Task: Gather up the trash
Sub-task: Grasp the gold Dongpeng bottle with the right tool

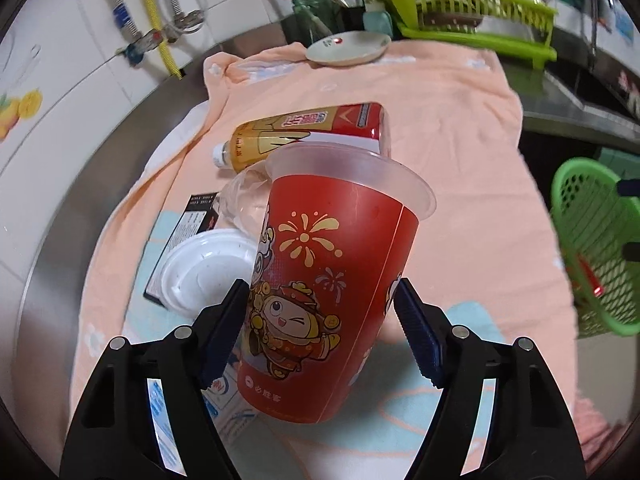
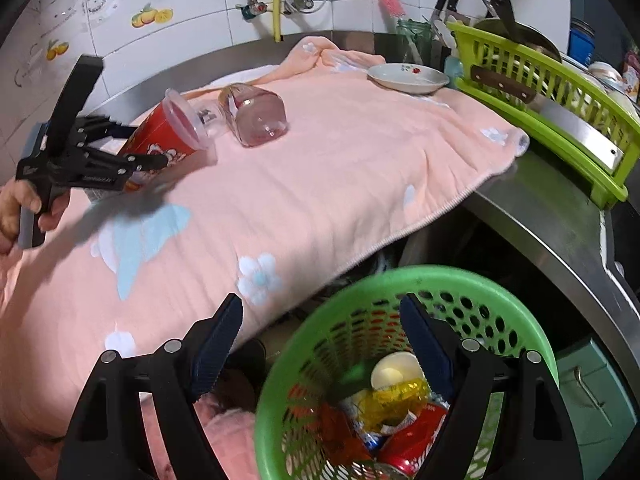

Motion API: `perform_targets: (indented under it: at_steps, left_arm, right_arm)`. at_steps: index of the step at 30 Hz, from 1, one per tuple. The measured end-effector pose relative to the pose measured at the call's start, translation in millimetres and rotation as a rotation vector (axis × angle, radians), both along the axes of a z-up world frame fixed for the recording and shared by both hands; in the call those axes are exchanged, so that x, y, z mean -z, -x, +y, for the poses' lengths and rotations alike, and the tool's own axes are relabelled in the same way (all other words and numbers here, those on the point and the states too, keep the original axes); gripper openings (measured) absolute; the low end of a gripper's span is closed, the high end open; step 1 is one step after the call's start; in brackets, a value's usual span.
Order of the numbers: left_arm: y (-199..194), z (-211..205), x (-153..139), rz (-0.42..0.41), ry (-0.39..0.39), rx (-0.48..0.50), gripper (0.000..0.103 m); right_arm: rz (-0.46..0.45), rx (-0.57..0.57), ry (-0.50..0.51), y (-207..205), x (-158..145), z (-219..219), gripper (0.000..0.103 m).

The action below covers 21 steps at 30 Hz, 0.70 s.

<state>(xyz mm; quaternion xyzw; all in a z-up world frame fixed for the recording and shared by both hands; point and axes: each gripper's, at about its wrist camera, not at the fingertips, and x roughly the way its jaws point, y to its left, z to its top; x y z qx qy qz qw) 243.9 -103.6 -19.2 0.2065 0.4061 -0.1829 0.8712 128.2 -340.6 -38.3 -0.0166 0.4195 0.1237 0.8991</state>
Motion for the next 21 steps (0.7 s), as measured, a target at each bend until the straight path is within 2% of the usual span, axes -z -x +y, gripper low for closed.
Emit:
perform_targets:
  at_steps: [7,13,21]
  left_arm:
    - [12,25,-19,0.016,0.116,-0.046,0.071]
    - [15,48,-38,0.022,0.220,-0.078,0.071]
    - [16,78,-53,0.008,0.278,-0.117,0.071]
  right_arm:
    - [-0.023,-0.059,-0.004,-42,-24,20,0.078]
    - [-0.033,-0.130,0.014,-98,-45,43,0.078]
    - [-0.029,-0.232,0.080,-175,-56,97,0.078]
